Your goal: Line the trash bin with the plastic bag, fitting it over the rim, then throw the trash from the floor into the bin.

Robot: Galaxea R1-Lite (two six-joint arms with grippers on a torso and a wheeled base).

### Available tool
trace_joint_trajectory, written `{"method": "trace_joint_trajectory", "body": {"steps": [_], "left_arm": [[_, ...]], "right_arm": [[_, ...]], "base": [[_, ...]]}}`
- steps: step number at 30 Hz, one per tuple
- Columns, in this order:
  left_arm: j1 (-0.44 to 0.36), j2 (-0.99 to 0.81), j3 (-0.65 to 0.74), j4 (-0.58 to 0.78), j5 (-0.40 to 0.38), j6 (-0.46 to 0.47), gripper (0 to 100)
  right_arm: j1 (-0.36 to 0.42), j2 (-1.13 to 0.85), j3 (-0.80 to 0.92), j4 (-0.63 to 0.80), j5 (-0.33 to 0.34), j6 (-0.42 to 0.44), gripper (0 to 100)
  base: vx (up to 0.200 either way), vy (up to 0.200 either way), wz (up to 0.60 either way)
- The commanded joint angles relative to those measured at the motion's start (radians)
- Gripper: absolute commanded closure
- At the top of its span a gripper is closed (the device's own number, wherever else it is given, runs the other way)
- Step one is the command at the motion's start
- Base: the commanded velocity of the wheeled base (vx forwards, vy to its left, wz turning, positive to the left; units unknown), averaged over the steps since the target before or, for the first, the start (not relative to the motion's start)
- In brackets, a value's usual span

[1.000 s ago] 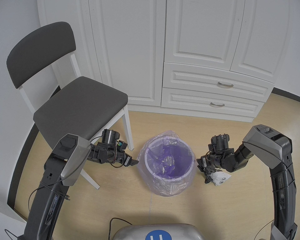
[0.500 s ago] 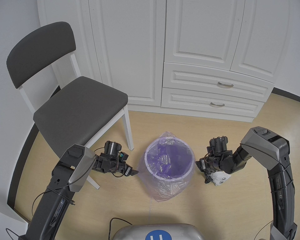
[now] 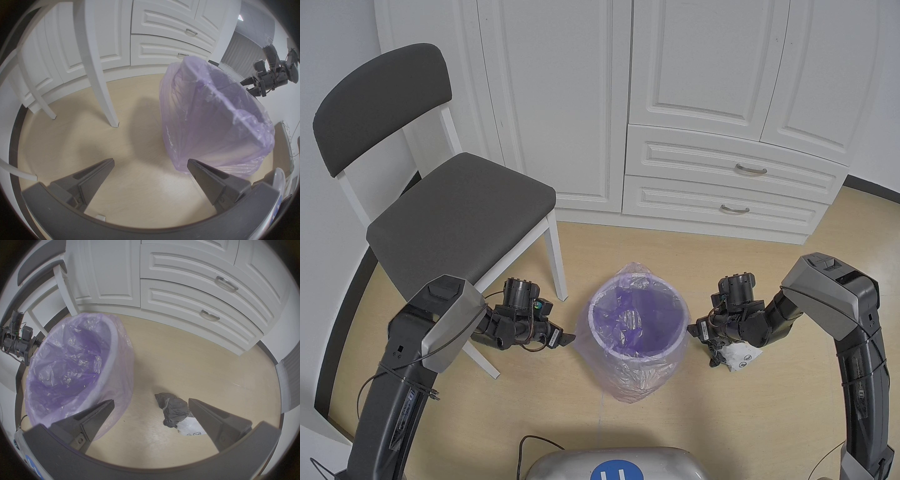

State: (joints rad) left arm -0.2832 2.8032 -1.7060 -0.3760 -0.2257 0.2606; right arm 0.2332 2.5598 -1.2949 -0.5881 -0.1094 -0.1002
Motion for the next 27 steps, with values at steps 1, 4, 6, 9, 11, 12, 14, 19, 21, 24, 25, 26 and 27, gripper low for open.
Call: {"method": "trace_joint_trajectory", "body": {"steps": [1,4,6,9,11,12,14,19,21,24,25,26,27], "left_arm": [[0.024,-0.333,0.638,-0.434,0.065,-0.050,0],[0.075,-0.410,0.830,-0.567,0.065,-0.054,0],[0.096,-0.429,0.887,-0.618,0.065,-0.058,0],[0.139,-0.447,0.994,-0.755,0.065,-0.078,0],[0.144,-0.449,1.026,-0.798,0.066,-0.086,0],[0.147,-0.449,1.040,-0.816,0.066,-0.086,0],[0.153,-0.444,1.056,-0.844,0.065,-0.087,0],[0.162,-0.436,1.059,-0.877,0.062,-0.100,0],[0.162,-0.436,1.059,-0.885,0.062,-0.109,0],[0.162,-0.432,1.072,-0.928,0.063,-0.135,0],[0.162,-0.430,1.083,-0.943,0.063,-0.135,0],[0.162,-0.430,1.091,-0.956,0.063,-0.135,0],[0.162,-0.429,1.100,-0.968,0.063,-0.135,0]], "right_arm": [[-0.009,0.036,-0.110,0.129,0.120,0.037,0],[-0.026,0.065,-0.207,0.225,0.163,0.050,0],[-0.034,0.086,-0.253,0.257,0.165,0.050,0],[-0.046,0.160,-0.417,0.398,0.165,0.048,0],[-0.048,0.198,-0.497,0.448,0.165,0.047,0],[-0.048,0.218,-0.538,0.475,0.163,0.047,0],[-0.046,0.269,-0.635,0.547,0.152,0.042,0],[-0.043,0.359,-0.705,0.611,0.145,0.025,0],[-0.045,0.359,-0.705,0.616,0.151,0.010,0],[-0.045,0.359,-0.705,0.622,0.155,-0.003,0],[-0.045,0.359,-0.705,0.623,0.155,-0.003,0],[-0.045,0.359,-0.705,0.625,0.155,-0.003,0],[-0.046,0.359,-0.705,0.625,0.154,-0.003,0]], "base": [[0.000,0.000,0.00],[0.000,0.000,0.00],[0.000,0.000,0.00],[0.000,0.000,0.00],[0.000,0.000,0.00],[0.000,0.000,0.00],[0.000,0.000,0.00],[0.000,0.000,0.00],[0.000,0.000,0.00],[0.000,0.000,0.00],[0.000,0.000,0.00],[0.000,0.000,0.00],[0.000,0.000,0.00]]}}
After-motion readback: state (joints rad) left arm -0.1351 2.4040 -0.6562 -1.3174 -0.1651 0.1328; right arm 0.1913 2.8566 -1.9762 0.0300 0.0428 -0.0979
